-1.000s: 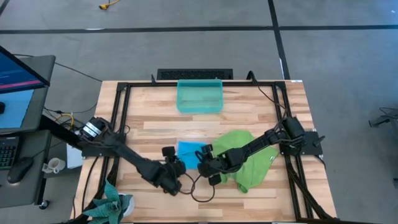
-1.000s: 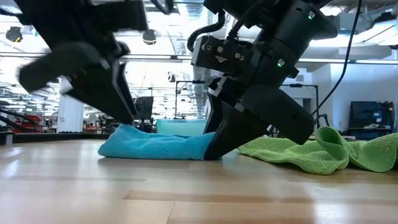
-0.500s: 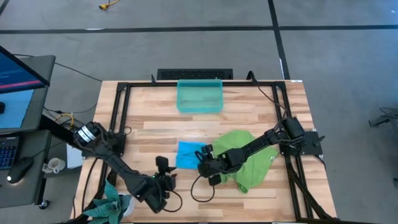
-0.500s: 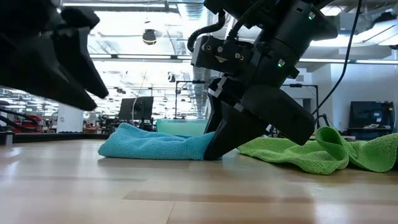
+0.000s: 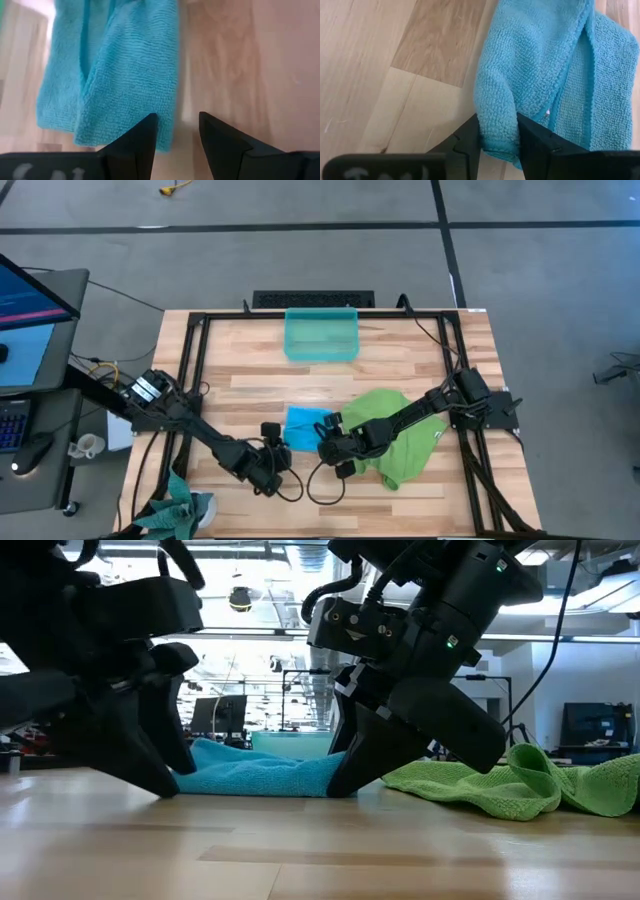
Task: Roll microfiber towels into tight, uniform cylinder then place into a basket
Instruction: Roll the blue microfiber cloth
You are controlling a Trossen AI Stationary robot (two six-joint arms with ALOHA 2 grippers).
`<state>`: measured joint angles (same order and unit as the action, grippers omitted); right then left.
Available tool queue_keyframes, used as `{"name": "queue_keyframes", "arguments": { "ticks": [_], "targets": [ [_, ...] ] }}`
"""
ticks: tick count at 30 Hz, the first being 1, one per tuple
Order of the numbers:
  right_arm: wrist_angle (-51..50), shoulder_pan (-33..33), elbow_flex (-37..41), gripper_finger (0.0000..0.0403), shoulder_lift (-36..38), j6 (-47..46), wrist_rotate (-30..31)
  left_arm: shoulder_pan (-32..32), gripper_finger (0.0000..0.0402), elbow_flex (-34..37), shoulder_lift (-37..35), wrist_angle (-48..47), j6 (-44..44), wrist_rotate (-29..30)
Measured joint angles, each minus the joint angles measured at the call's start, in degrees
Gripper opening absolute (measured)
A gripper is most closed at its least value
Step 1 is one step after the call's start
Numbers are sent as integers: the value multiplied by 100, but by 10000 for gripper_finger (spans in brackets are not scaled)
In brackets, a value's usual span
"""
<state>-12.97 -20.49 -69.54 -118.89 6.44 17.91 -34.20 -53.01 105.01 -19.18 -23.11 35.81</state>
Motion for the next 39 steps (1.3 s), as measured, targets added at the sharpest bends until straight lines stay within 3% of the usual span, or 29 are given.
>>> {"name": "queue_keyframes", "arguments": {
  "ticks": [9, 18, 24, 30, 39],
  "targets": [
    [2, 0, 0, 133, 0, -2, -2, -50, 142, 11, 7, -95, 226, 266],
    [2, 0, 0, 129, 0, -2, -3, -341, 142, -127, 11, -102, 741, 928],
    [2, 0, 0, 129, 0, -1, -4, -53, 142, 45, 11, -107, 847, 688],
    [2, 0, 0, 129, 0, -2, -4, 342, 142, 359, -42, 159, 607, -15],
    [9, -40, 2, 129, -2, 2, 21, 539, 126, 536, -57, 527, 535, -393]
  ]
}}
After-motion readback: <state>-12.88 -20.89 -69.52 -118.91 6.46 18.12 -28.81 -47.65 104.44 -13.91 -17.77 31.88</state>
